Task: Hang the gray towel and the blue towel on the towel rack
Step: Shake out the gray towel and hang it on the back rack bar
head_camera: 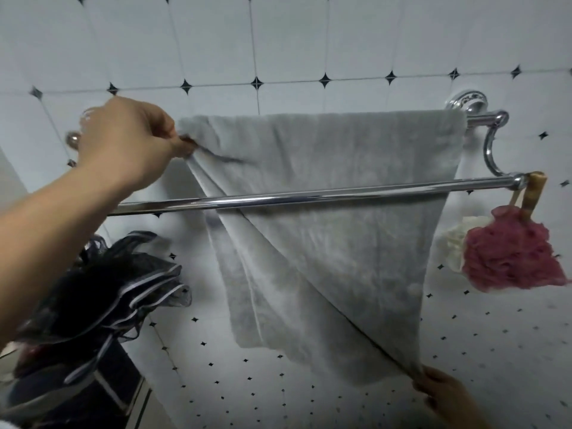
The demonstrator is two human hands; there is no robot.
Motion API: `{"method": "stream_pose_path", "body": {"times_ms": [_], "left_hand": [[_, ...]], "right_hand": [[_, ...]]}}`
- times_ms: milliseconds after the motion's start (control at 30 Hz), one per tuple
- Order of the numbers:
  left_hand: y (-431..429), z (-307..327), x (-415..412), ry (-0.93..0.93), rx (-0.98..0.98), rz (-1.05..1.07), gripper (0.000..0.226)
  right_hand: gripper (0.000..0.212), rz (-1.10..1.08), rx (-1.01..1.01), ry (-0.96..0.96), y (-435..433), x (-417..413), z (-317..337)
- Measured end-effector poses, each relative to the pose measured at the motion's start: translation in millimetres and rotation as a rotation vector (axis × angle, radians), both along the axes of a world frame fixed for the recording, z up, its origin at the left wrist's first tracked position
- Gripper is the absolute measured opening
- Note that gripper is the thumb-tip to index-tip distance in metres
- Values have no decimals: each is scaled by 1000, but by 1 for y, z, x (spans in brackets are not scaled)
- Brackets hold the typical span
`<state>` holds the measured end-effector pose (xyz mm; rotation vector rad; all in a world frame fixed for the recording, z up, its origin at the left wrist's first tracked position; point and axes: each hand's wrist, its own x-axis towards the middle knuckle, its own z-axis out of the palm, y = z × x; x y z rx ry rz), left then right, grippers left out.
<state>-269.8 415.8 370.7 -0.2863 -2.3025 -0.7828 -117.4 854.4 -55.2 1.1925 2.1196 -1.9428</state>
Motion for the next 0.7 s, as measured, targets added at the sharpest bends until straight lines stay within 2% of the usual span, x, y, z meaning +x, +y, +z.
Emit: {"method": "stream_pose_path", "body": {"times_ms": [67, 167, 233, 300, 367, 467, 567, 633, 700], "left_hand": [[8, 1, 4, 11, -86, 43, 30], [10, 2, 9, 36, -152, 84, 34], [6, 4, 10, 103, -176, 98, 34], [1, 6, 9, 124, -155, 79, 30], [-1, 9, 6, 72, -81, 36, 25], [3, 9, 2, -13, 106, -124, 21], [5, 12, 3, -60, 390, -256, 21], [0, 17, 1, -27, 550, -202, 14], [-2, 20, -1, -32, 573, -156, 11]], "right_hand": [[24, -15, -22, -56, -3, -5, 18], [34, 126, 74, -46, -12, -20, 48], [38, 190, 149, 99, -20, -28, 79], [30, 168, 225, 350, -26, -36, 118], [23, 95, 274, 598, -35, -48, 165], [16, 77, 242, 800, -42, -72, 226], [38, -8, 178, 871, -39, -88, 252], [26, -79, 137, 875, -34, -88, 254], [16, -74, 154, 851, -32, -85, 253]]}}
